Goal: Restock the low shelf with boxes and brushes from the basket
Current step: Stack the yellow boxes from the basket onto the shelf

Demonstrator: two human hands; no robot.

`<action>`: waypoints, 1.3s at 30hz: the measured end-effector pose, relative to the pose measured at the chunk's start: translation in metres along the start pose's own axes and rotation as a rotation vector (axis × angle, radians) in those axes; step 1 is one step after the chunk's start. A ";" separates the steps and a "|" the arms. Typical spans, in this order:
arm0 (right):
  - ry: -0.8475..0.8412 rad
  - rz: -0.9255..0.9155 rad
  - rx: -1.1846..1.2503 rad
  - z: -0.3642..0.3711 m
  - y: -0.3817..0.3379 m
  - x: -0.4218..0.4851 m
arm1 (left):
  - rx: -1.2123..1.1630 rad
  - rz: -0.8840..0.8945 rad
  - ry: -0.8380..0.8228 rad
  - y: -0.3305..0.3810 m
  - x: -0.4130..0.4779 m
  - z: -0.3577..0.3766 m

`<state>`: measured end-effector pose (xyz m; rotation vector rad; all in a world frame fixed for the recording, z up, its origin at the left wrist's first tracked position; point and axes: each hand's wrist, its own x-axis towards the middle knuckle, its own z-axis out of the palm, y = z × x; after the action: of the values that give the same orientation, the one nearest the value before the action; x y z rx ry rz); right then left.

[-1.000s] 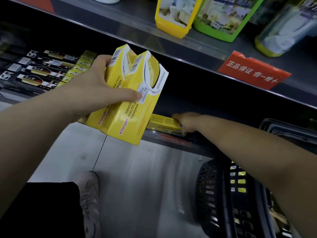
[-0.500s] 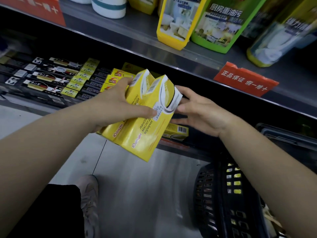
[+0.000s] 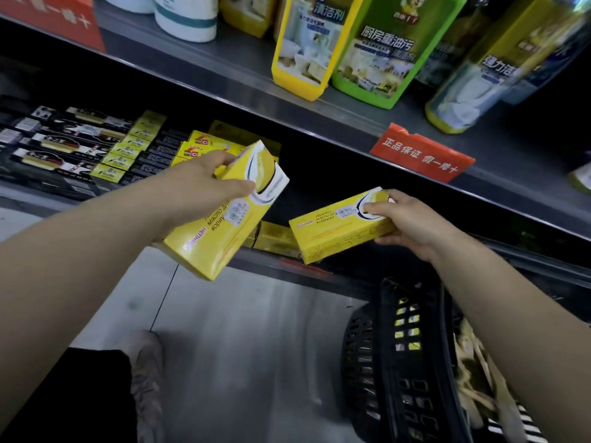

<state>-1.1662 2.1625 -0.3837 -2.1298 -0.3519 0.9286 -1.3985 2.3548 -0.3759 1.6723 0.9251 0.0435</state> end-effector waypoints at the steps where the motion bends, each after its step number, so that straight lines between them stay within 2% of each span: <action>1: 0.049 -0.016 -0.009 0.001 0.001 0.007 | 0.008 -0.006 0.007 0.002 0.001 -0.002; 5: 0.213 -0.104 -0.073 0.012 0.001 0.039 | 0.018 0.012 0.021 0.004 0.002 -0.010; 8: 0.224 -0.121 -0.266 0.022 -0.002 0.065 | -0.002 0.029 0.012 0.002 0.003 -0.013; 11: 0.061 -0.180 -0.563 0.038 0.005 0.086 | -0.032 0.030 -0.022 0.001 0.005 -0.012; 14: -0.171 -0.178 -0.673 0.056 0.022 0.103 | -0.013 0.038 -0.061 0.000 0.007 -0.010; 18: -0.223 -0.132 -0.845 0.060 0.034 0.118 | -0.044 0.031 -0.053 0.000 0.011 -0.009; 22: -0.357 -0.030 -1.037 0.063 0.047 0.120 | -0.031 0.023 -0.020 0.001 0.014 -0.007; 27: -0.322 -0.159 -1.209 0.075 0.049 0.118 | -0.024 0.001 0.024 0.001 0.016 -0.003; 32: -0.318 -0.144 -1.215 0.071 0.031 0.104 | -0.022 0.007 -0.017 0.003 0.013 -0.001; 34: -0.288 -0.190 -0.989 0.062 0.007 0.086 | -0.014 0.013 -0.030 0.004 0.011 0.000; 37: -0.327 -0.414 -0.510 0.053 -0.025 0.035 | 0.017 0.028 -0.037 0.004 0.009 0.003; 39: -0.322 -0.647 -0.525 0.057 -0.035 -0.003 | 0.055 0.044 -0.059 0.006 0.006 0.008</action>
<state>-1.2073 2.2155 -0.3815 -2.0714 -1.4835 0.8357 -1.3872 2.3514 -0.3763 1.7357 0.8523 -0.0014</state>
